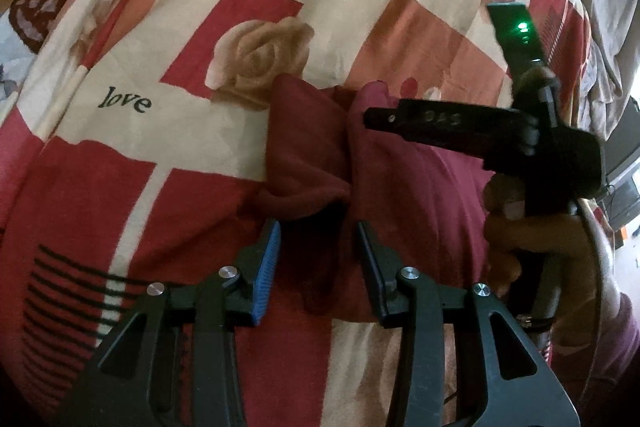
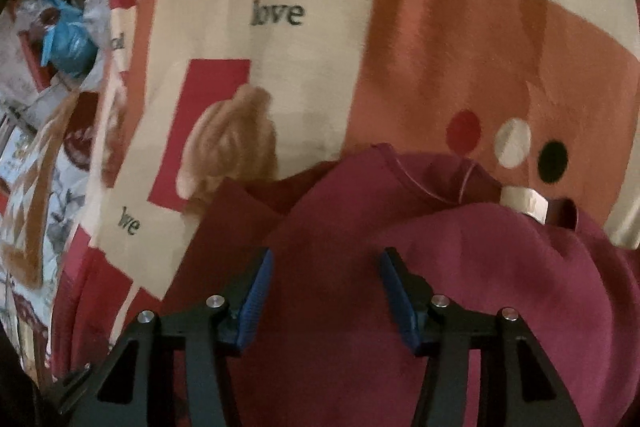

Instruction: Fold small clothes

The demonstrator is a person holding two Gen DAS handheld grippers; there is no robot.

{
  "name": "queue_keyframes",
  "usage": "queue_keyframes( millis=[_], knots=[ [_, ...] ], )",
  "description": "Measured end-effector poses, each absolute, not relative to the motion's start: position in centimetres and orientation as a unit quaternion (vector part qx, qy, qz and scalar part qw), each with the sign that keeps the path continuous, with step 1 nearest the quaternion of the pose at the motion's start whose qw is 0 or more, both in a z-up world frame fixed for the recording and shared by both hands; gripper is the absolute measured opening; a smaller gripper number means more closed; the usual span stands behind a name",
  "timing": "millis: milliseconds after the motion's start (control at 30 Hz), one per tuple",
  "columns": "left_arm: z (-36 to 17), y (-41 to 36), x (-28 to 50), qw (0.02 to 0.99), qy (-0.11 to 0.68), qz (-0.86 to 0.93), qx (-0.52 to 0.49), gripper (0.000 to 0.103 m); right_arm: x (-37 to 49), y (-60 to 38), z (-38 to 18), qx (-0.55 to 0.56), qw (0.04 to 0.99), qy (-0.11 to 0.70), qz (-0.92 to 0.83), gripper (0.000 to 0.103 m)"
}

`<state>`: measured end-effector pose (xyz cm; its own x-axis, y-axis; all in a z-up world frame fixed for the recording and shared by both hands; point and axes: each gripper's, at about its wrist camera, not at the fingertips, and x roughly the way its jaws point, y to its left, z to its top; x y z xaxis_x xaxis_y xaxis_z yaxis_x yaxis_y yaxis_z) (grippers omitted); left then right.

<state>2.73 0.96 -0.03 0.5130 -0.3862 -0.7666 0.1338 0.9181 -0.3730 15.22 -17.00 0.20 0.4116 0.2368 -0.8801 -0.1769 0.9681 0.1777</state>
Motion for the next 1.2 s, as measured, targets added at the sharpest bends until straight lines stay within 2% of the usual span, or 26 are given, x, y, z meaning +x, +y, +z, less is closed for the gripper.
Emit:
queue_keyframes(
  millis=[133,367,433,533,667,833,933,1000,1200],
  knots=[
    [0.0,0.8,3.0,0.86,0.469,-0.15,-0.132,0.039,15.7,-15.2,-1.0,-0.001,0.839,0.529,0.123,0.044],
    [-0.3,0.8,3.5,0.857,0.474,-0.148,-0.137,0.039,17.1,-12.4,-2.8,-0.043,0.838,0.528,0.128,0.043],
    [-0.3,1.0,3.5,0.857,0.475,-0.146,-0.138,0.046,17.2,-12.8,-2.5,-0.03,0.839,0.527,0.132,0.043],
    [-0.2,1.6,3.5,0.854,0.474,-0.147,-0.156,0.05,16.8,-14.5,-1.0,0.02,0.842,0.517,0.152,0.044],
    [-0.3,2.2,3.5,0.855,0.469,-0.14,-0.173,0.061,16.0,-17.6,0.7,0.056,0.852,0.503,0.134,0.058],
    [-0.5,2.1,3.8,0.853,0.473,-0.135,-0.173,0.061,16.3,-17.3,-2.3,0.018,0.828,0.55,0.11,0.06],
    [-0.7,1.9,4.0,0.852,0.477,-0.133,-0.17,0.061,16.5,-16.8,-2.9,0.014,0.834,0.54,0.108,0.07],
    [-0.8,1.8,4.1,0.852,0.478,-0.131,-0.168,0.061,17.2,-17.1,-3.0,0.034,0.826,0.551,0.115,0.08],
    [-0.9,1.7,4.2,0.852,0.479,-0.129,-0.166,0.063,17.5,-16.4,-3.3,0.019,0.826,0.55,0.123,0.087]
  ],
)
